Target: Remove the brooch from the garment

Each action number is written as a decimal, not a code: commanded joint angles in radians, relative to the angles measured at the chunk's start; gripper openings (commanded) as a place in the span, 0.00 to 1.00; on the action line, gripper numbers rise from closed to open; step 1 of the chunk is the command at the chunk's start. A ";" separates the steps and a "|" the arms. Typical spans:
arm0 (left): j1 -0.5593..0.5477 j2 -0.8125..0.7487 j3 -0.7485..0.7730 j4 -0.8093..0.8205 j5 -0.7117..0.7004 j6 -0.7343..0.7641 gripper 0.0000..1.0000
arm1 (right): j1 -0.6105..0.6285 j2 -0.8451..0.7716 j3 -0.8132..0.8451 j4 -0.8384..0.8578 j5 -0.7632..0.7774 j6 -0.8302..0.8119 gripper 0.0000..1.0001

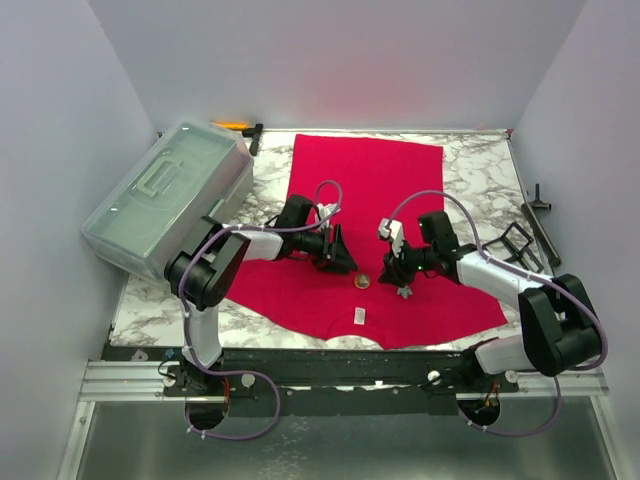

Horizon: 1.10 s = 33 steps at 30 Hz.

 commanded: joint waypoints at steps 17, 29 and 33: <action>-0.019 0.148 -0.011 0.074 -0.019 -0.092 0.48 | 0.059 0.126 0.003 0.086 0.042 -0.039 0.33; -0.049 0.180 0.015 0.150 0.018 -0.155 0.46 | 0.069 0.141 0.001 0.079 0.049 -0.049 0.33; -0.039 0.148 -0.012 0.155 0.004 -0.151 0.47 | 0.069 0.139 -0.005 0.074 0.051 -0.057 0.33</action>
